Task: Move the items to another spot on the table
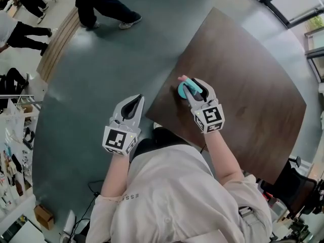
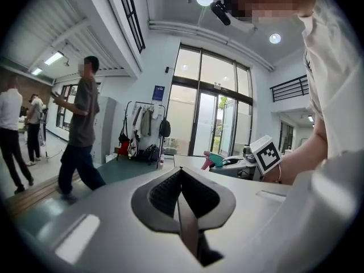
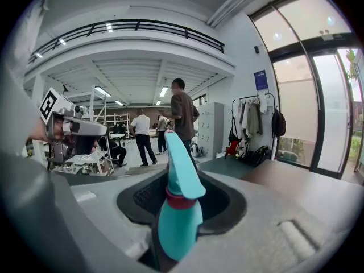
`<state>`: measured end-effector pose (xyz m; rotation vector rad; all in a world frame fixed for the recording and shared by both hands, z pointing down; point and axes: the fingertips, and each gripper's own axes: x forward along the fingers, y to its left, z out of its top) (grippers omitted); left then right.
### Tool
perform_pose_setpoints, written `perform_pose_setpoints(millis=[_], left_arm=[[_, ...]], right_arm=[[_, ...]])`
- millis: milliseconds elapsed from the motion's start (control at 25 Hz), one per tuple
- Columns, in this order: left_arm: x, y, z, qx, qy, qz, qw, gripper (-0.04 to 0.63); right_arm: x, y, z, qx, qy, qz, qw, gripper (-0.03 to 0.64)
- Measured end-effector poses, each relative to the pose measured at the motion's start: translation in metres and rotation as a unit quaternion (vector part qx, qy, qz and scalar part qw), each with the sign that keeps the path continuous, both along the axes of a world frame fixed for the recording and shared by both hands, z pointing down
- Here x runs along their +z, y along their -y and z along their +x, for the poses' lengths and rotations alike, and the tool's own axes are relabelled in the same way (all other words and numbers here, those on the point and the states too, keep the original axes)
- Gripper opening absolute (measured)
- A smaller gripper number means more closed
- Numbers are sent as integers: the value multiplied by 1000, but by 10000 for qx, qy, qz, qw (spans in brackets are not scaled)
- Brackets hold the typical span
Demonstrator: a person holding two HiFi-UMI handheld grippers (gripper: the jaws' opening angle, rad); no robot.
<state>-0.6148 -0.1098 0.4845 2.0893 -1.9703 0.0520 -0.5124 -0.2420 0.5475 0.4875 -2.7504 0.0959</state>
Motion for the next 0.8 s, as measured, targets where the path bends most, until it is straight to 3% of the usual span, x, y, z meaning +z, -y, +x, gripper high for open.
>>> perform_pose_setpoints(millis=[280, 520, 640, 800], left_arm=[[12, 8, -7, 85, 50, -82, 9999, 8], [3, 8, -13, 152, 113, -36, 9998, 8], [0, 5, -15, 217, 97, -2, 9997, 8], [-2, 2, -12, 304, 28, 40, 9995, 8]], right_arm=[[9, 6, -1, 145, 193, 45, 9997, 140], [13, 9, 1, 377, 293, -423, 9980, 145], [11, 8, 2, 510, 350, -563, 9965, 257], [-14, 3, 11, 654, 632, -460, 9948, 272]])
